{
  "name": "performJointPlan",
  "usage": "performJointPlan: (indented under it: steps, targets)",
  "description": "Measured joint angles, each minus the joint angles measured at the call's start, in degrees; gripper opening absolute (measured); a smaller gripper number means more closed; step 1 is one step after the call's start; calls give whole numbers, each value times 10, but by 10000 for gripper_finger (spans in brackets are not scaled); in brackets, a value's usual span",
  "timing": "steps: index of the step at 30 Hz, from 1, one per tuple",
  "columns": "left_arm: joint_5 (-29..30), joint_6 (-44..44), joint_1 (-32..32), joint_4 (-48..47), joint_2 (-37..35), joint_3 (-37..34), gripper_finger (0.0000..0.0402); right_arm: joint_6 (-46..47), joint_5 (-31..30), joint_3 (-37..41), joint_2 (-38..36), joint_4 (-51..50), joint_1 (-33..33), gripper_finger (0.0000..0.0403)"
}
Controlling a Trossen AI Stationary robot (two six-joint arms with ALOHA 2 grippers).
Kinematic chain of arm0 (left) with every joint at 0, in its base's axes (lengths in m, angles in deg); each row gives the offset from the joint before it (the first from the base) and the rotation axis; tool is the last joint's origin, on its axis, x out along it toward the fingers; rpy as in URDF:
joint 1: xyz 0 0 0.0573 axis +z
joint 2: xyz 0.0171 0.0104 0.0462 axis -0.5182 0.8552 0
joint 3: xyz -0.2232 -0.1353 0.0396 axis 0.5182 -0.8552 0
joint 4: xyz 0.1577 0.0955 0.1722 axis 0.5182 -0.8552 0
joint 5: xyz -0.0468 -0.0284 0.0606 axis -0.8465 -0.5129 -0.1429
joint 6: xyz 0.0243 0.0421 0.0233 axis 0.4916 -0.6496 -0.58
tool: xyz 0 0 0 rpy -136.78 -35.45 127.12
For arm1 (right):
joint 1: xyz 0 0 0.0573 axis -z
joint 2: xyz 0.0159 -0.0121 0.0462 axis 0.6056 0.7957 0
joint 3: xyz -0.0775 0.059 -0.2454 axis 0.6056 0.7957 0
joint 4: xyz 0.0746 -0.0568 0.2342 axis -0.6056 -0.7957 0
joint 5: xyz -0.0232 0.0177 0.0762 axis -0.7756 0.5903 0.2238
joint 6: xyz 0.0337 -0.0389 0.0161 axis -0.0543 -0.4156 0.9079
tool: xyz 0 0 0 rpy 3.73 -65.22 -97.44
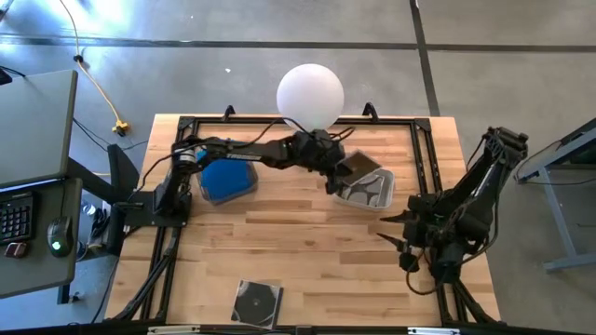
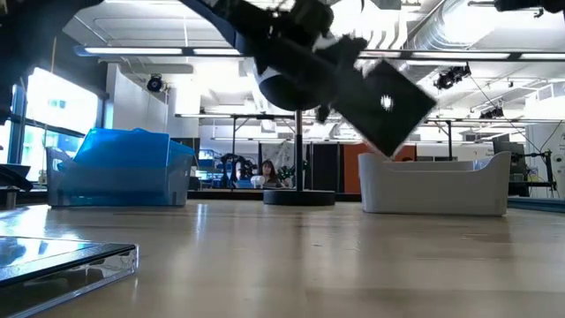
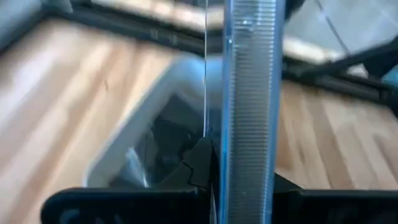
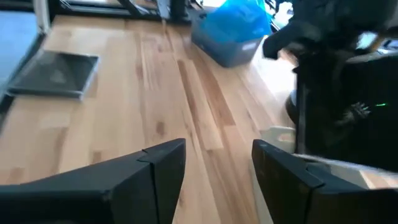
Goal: Pick & place jewel cases by type
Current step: Put the right black cd case into the gray bin, then put the black cd case into the gray bin
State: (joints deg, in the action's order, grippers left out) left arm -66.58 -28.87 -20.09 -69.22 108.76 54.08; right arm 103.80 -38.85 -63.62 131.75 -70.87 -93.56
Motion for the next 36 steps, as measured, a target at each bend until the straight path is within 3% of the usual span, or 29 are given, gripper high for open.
performJointPlan:
  steps: [9, 18, 26, 31, 36]
  targets:
    - [3, -1, 1, 20, 45, 0, 68, 8, 37, 0, 8, -8, 31, 181]
    - [58, -30, 1, 27, 45, 0, 128, 8, 38, 0, 8, -6, 55, 181]
    - [54, -37, 1, 45, 44, 43, 131, 8, 38, 0, 8, -6, 69, 181]
    - [12, -36, -1, 27, 43, 69, 131, 8, 38, 0, 8, -6, 72, 181]
    - [21, -36, -8, 20, 43, 70, 131, 8, 57, -1, 9, -4, 72, 181]
